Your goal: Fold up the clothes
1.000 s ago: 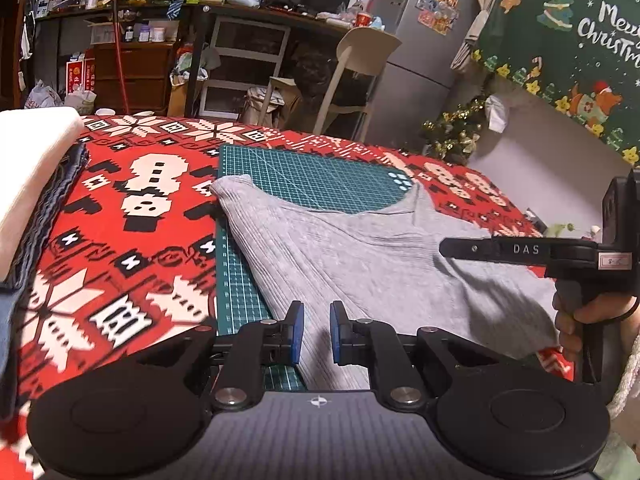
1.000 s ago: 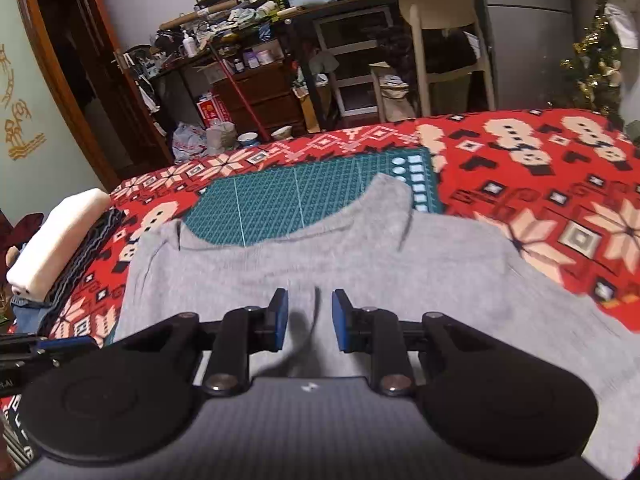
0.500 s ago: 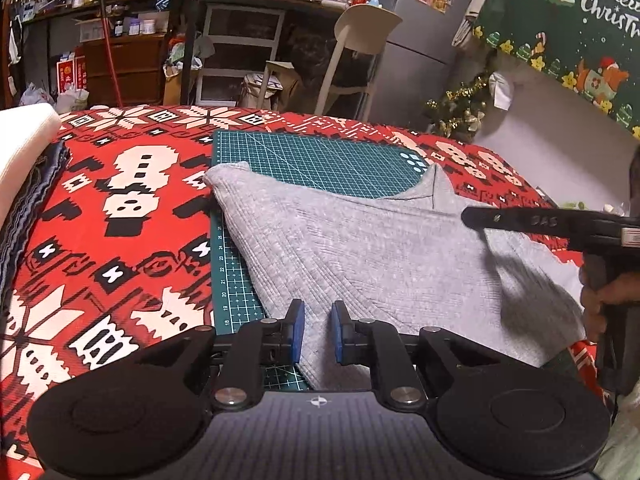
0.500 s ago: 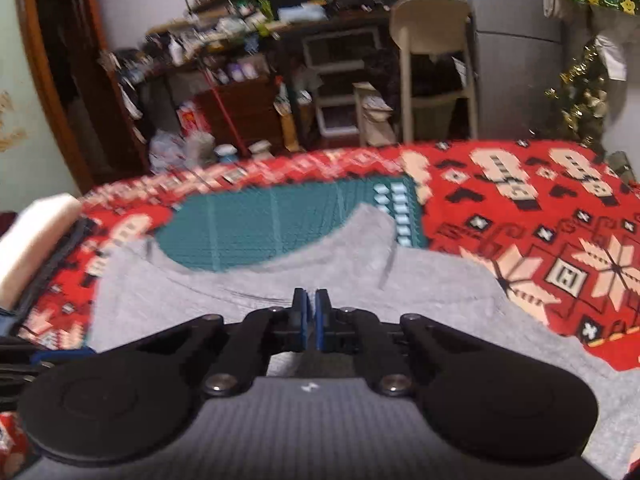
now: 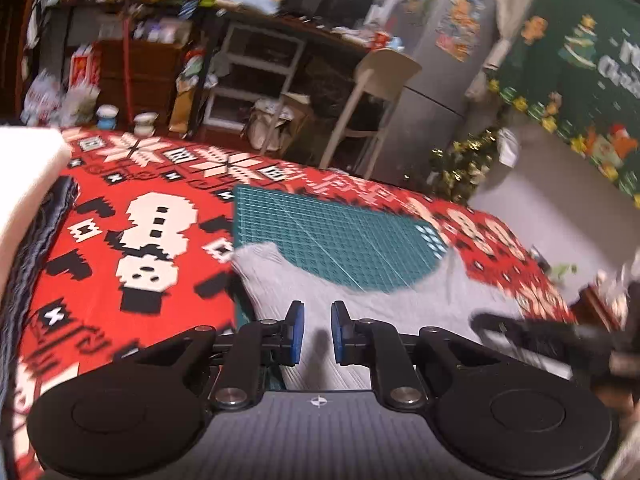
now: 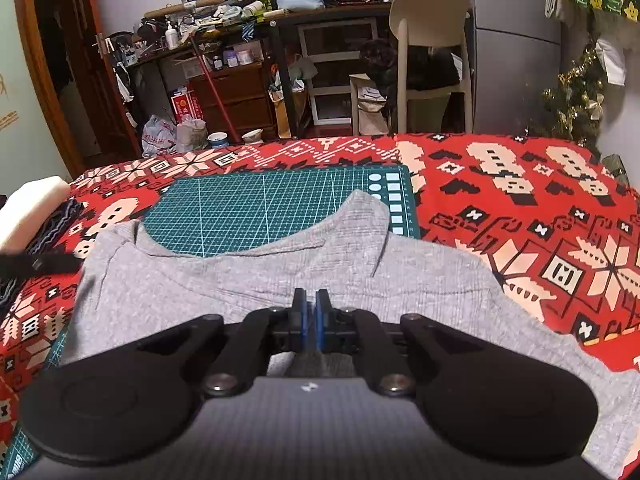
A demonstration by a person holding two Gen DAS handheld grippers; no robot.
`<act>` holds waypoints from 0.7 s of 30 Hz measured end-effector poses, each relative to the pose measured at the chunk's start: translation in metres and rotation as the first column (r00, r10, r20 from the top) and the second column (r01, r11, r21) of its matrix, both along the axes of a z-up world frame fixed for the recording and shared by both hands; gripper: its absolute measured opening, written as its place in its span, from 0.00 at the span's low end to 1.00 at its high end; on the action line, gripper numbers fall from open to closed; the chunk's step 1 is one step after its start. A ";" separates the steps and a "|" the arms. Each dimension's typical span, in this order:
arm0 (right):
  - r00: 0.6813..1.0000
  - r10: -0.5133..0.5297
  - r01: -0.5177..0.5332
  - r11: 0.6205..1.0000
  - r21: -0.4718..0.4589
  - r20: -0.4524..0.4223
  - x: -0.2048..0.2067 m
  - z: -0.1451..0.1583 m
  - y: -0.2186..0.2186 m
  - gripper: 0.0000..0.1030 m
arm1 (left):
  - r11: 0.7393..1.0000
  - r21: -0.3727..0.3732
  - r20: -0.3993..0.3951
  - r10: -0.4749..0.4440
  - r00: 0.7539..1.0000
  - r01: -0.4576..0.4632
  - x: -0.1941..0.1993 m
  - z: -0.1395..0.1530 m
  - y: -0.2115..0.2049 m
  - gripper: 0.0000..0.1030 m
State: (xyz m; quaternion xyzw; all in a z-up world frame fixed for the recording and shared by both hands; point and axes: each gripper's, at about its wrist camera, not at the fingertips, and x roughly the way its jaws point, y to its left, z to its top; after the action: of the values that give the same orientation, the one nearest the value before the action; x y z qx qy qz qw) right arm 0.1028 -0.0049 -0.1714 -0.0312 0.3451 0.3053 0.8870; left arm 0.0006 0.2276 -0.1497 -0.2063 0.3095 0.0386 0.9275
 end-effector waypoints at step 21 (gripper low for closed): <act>0.987 0.160 -0.157 0.985 0.076 -0.028 -0.031 0.016 0.037 0.04 | 0.999 0.021 -0.059 -0.041 0.997 0.042 -0.010 -0.011 -0.019 0.11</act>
State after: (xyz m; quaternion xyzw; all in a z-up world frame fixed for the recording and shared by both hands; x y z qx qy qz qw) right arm 0.0716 0.0324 -0.1557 -0.0208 0.3450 0.3878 0.8545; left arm -0.0096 0.2091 -0.1606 -0.1881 0.3402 0.0289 0.9209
